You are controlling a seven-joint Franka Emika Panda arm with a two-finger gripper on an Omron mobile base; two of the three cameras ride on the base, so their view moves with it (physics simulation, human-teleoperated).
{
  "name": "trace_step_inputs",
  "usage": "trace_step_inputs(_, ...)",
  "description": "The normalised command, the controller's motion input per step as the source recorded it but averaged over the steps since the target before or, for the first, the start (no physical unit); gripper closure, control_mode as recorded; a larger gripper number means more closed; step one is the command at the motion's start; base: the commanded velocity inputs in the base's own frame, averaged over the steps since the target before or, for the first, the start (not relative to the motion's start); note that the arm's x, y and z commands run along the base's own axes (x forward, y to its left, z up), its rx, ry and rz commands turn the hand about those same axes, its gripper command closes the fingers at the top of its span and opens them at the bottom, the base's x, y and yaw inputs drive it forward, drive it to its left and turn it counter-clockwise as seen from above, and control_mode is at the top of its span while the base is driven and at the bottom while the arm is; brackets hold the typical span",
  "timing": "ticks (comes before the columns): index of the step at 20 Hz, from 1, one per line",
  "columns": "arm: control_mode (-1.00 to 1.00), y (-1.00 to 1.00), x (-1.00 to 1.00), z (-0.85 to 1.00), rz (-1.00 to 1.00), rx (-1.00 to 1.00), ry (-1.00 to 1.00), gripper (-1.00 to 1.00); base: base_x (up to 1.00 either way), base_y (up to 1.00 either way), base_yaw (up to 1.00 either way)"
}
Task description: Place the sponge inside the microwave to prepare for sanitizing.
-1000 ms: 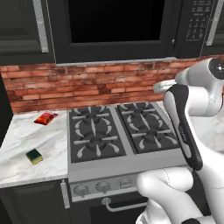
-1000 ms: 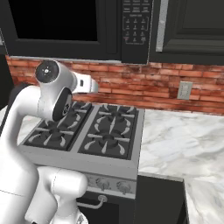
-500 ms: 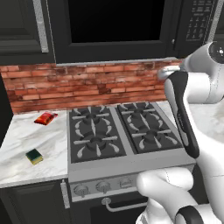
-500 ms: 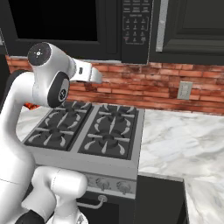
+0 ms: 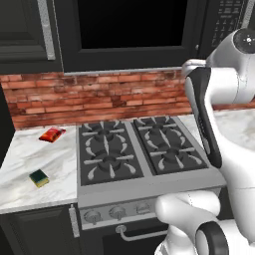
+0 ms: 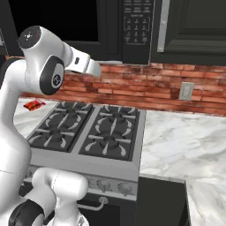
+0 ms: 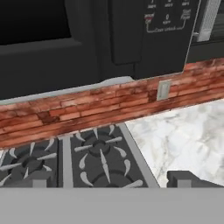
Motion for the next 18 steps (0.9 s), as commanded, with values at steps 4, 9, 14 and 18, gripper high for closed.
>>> trace_step_inputs(4, -1.0, -0.22, -0.07, 0.27, -0.13, 0.1, 0.0, -1.0, 0.0, 0.0, 0.0)
trace_step_inputs(9, -1.0, -0.22, 0.0, 0.27, -0.01, 0.1, 0.0, -1.0, 0.0, 0.0, 0.0)
trace_step_inputs(14, -1.0, -0.16, 0.09, 0.27, 0.09, 0.13, -0.04, -1.0, 0.0, 0.0, 0.0)
trace_step_inputs(18, -1.0, -0.09, 0.22, 0.24, 0.17, 0.11, -0.07, -1.0, 0.0, 0.0, 0.0)
